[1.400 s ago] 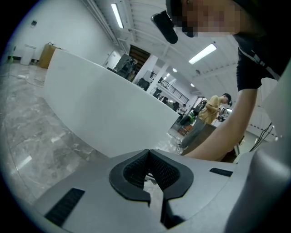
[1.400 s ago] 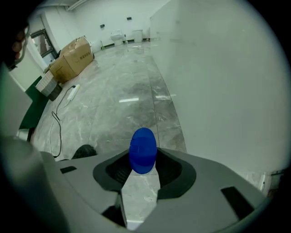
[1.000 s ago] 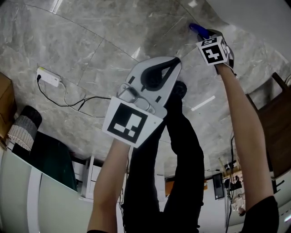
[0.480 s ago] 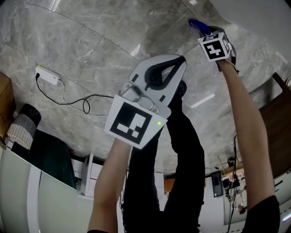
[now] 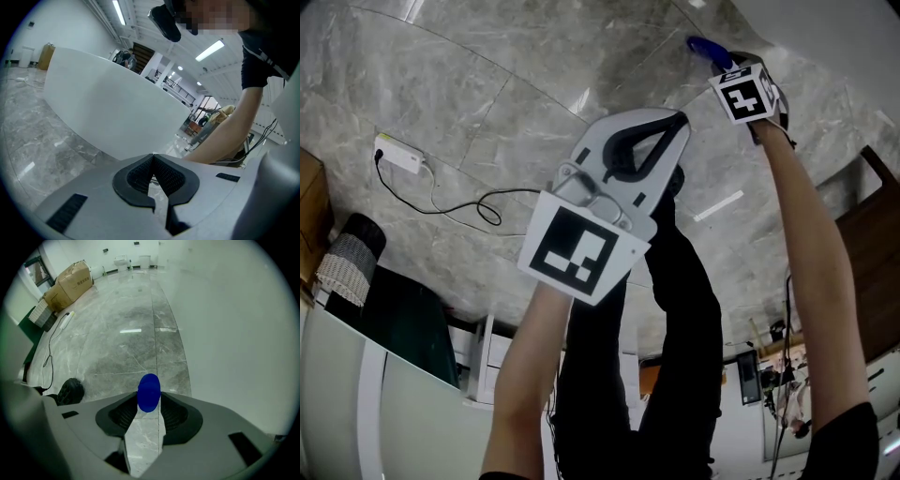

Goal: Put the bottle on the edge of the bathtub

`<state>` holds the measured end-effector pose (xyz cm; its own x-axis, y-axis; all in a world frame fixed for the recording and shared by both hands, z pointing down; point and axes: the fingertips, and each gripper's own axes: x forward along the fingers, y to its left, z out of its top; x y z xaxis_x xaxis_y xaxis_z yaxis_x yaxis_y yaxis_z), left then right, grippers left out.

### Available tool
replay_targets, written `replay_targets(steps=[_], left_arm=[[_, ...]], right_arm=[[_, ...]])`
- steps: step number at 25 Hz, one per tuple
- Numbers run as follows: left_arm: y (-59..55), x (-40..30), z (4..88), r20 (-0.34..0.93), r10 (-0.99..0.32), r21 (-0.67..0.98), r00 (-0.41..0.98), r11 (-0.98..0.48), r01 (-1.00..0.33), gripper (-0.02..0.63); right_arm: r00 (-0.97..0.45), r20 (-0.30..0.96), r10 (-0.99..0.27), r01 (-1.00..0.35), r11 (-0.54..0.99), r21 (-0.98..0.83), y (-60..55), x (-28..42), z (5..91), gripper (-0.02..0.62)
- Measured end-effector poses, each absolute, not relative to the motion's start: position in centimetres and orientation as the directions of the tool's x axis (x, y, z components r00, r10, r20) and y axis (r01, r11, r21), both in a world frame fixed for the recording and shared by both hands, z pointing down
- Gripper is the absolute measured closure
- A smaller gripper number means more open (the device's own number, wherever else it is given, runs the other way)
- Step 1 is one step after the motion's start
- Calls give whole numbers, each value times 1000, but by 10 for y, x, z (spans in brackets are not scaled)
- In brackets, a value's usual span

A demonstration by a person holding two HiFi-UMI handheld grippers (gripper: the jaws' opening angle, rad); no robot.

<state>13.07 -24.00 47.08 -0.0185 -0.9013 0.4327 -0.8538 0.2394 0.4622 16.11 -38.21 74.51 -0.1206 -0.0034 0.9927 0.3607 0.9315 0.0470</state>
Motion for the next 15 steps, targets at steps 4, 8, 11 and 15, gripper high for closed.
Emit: replay_targets(steps=[4, 8, 11, 15], left_arm=[[-239, 134, 467, 441, -898, 466, -17, 244, -851, 595], [-240, 135, 459, 432, -902, 459, -16, 236, -856, 595], [-238, 137, 449, 430, -902, 460, -25, 243, -854, 595], [-239, 141, 432, 422, -906, 479, -39, 260, -839, 595]], right_arm=[[-115, 993, -2, 375, 926, 45, -381, 165, 740, 446], [-114, 993, -12, 359, 932, 52, -383, 168, 732, 443], [-100, 995, -10, 395, 917, 49, -378, 174, 718, 443], [-87, 996, -19, 483, 873, 59, -371, 181, 691, 443]])
